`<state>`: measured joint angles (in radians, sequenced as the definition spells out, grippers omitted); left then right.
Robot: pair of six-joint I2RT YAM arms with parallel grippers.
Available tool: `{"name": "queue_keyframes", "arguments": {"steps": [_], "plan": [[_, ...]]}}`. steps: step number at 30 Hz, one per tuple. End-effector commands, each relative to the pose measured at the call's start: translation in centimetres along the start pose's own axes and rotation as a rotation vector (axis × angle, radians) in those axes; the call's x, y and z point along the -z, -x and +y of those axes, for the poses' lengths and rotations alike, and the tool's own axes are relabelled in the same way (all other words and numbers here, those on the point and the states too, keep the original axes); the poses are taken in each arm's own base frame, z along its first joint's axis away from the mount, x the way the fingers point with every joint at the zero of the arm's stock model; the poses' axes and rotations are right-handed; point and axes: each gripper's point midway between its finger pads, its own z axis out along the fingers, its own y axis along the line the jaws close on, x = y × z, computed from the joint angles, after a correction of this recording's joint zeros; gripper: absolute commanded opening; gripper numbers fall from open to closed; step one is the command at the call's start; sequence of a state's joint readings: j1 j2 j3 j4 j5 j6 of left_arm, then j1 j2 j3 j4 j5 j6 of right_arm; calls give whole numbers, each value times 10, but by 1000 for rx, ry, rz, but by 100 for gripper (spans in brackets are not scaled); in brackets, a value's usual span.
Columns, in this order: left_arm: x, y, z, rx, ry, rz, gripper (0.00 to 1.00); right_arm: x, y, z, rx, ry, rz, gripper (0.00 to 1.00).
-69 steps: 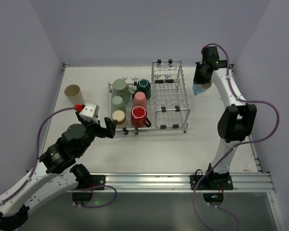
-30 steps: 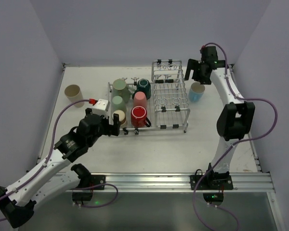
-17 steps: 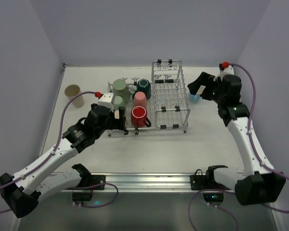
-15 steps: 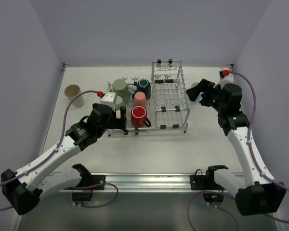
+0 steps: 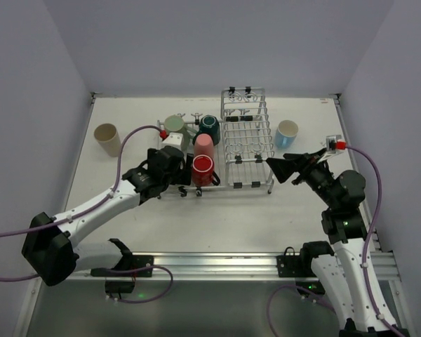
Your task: Unload the cups from the dish rack
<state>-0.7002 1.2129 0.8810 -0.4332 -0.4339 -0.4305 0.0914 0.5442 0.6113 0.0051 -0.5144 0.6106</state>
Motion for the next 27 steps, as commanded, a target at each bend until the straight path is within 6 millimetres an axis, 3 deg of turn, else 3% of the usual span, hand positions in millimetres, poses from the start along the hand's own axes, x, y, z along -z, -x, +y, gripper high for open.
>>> {"name": "queue_keyframes", "arguments": {"steps": [1,8,15,19,23,27], "plan": [[-8,29,2,53,56,-82,100,2,3,17,13,74,7,99],[-21,28,2,45,85,-78,96,12,10,32,26,115,-10,99],[-19,21,10,57,115,-80,71,21,20,46,35,128,-33,99],[-15,19,17,66,110,-88,58,30,33,65,41,166,-54,99],[6,35,18,97,61,-159,49,37,39,84,3,227,-56,99],[55,72,19,155,-38,-304,45,40,38,106,-29,359,-31,99]]}}
